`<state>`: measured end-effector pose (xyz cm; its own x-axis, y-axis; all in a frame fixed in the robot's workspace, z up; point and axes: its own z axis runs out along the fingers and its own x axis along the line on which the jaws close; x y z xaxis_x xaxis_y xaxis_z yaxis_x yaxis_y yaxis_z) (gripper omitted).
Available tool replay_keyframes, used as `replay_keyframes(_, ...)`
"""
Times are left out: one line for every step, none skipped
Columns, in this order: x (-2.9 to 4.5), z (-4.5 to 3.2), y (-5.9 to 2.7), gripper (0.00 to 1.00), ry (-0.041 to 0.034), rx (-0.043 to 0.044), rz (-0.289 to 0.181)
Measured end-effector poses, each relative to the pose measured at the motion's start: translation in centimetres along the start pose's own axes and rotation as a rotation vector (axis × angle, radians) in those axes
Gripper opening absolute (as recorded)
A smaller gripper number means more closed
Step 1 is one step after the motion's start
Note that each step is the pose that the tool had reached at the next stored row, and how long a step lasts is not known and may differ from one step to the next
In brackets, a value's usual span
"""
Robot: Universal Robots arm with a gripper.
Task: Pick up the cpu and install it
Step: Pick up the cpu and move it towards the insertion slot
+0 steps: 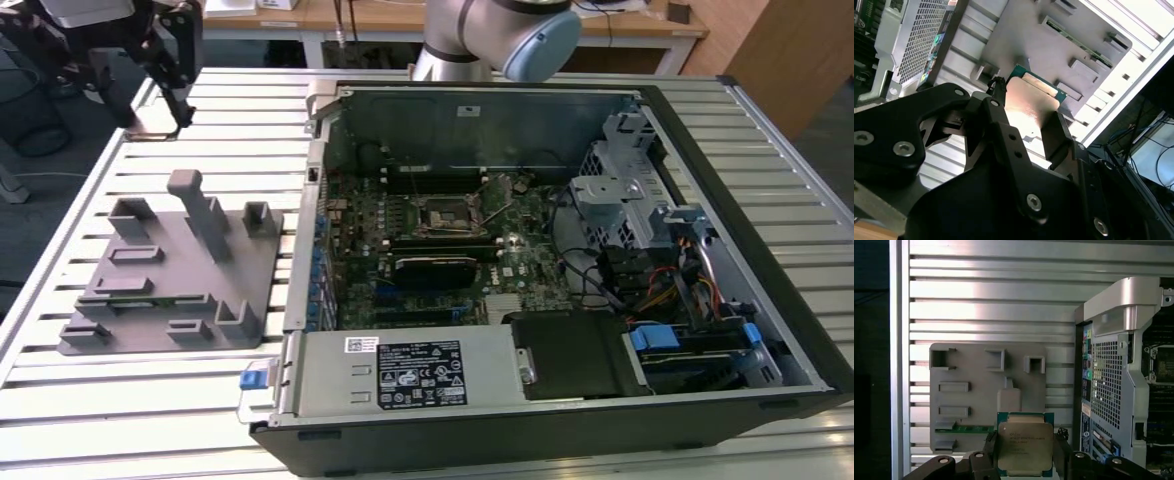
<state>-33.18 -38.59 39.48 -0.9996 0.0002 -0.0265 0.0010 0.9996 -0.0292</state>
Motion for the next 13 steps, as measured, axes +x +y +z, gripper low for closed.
replay_keyframes(-0.3, 0.01, 0.0, 0.53, 0.0, 0.0, 0.0)
replay_keyframes(-0.57, 0.01, 0.0, 0.53, 0.0, 0.0, 0.0)
replay_keyframes(-0.82, 0.02, 0.0, 0.53, 0.0, 0.0, 0.0)
replay_keyframes(-1.06, 0.02, 0.0, 0.53, 0.0002, 0.0001, 0.0)
replay_keyframes(-1.28, 0.03, 0.0, 0.53, 0.0, 0.0001, 0.0)
replay_keyframes(-1.49, 0.04, 0.0, 0.53, 0.0, 0.0, 0.0)
replay_keyframes(-1.73, 0.04, 0.01, 0.53, 0.0, 0.0001, 0.0)
replay_keyframes(-1.97, 0.05, 0.01, 0.53, 0.0, 0.0, 0.0)
replay_keyframes(-2.2, 0.06, 0.01, 0.53, 0.0, 0.0, 0.0)
replay_keyframes(-2.41, 0.06, 0.01, 0.53, 0.0, 0.0001, 0.0)
replay_keyframes(-2.56, 0.06, 0.02, 0.53, 0.0001, 0.0, 0.0)
replay_keyframes(-2.69, 0.07, 0.02, 0.53, 0.0001, 0.0001, 0.0)
replay_keyframes(-2.82, 0.07, 0.03, 0.53, 0.0001, 0.0, 0.0)
